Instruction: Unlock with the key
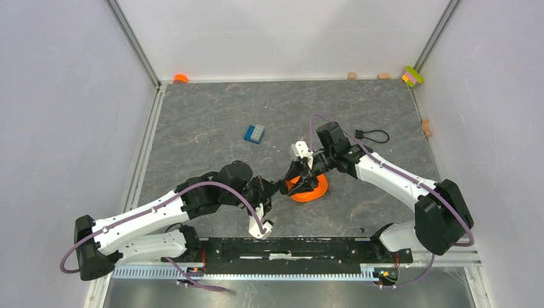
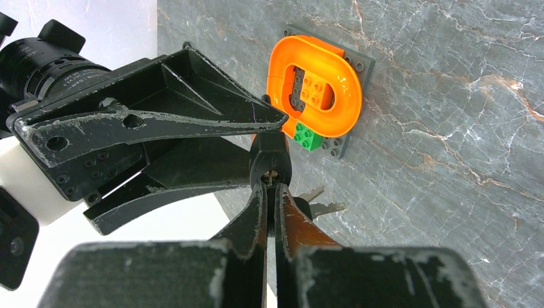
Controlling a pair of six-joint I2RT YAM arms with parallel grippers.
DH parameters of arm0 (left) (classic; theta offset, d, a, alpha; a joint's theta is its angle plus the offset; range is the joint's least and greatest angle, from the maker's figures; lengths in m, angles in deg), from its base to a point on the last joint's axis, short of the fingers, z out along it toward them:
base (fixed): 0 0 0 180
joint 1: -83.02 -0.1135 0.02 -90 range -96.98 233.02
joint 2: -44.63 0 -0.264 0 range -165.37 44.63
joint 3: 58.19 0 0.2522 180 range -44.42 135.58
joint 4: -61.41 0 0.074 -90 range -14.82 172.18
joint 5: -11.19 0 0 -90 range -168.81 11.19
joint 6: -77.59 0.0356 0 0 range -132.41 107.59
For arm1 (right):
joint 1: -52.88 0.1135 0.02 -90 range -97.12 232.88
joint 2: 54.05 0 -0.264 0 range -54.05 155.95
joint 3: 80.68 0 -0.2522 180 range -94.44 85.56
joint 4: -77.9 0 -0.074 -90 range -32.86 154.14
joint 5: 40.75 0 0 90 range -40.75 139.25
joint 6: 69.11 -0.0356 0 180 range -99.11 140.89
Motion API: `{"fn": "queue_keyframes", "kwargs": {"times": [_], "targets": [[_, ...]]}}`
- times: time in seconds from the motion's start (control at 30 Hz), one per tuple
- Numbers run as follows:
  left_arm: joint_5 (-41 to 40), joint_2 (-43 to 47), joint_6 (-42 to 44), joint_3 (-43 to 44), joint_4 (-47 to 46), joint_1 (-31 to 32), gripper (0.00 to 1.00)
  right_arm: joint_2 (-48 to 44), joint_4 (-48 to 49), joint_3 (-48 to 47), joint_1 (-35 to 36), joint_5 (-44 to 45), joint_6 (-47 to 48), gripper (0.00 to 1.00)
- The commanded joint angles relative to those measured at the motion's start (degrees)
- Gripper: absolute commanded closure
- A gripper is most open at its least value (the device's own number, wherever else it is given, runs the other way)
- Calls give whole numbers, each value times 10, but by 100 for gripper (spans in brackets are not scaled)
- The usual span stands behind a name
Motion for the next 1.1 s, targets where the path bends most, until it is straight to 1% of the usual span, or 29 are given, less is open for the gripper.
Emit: {"fn": "queue_keyframes", "kwargs": {"times": [0.0, 0.13, 0.2, 0.27, 0.63, 0.7, 0.83, 0.9, 0.97, 1.07], "targets": [[13, -12, -22, -18, -38, 7, 98, -16, 28, -51, 19, -81, 7, 100], [12, -16, -20, -21, -50, 8, 98, -19, 50, -50, 23, -68, -18, 100], [11, -17, -16, -24, -53, 11, 98, -25, 98, -35, 25, -57, -64, 100], [9, -19, -15, -26, -55, 13, 98, -31, 132, -23, 25, -57, -90, 100], [1, -21, -17, -30, -55, 14, 98, -37, 124, -18, 25, -57, -80, 100], [-8, -19, -16, -30, -55, 14, 96, -37, 108, -17, 24, -42, -61, 100], [-31, -14, -16, -19, -48, 14, 83, -29, 39, -23, 24, -16, 9, 100], [-38, -12, -14, -14, -36, 14, 75, -27, 27, -21, 20, -4, 23, 100], [-42, -9, -11, -12, -24, 14, 65, -27, 26, -18, 14, 4, 25, 100], [-43, -2, -9, -12, -18, 14, 44, -27, 25, -18, 1, 10, 28, 100]]}}
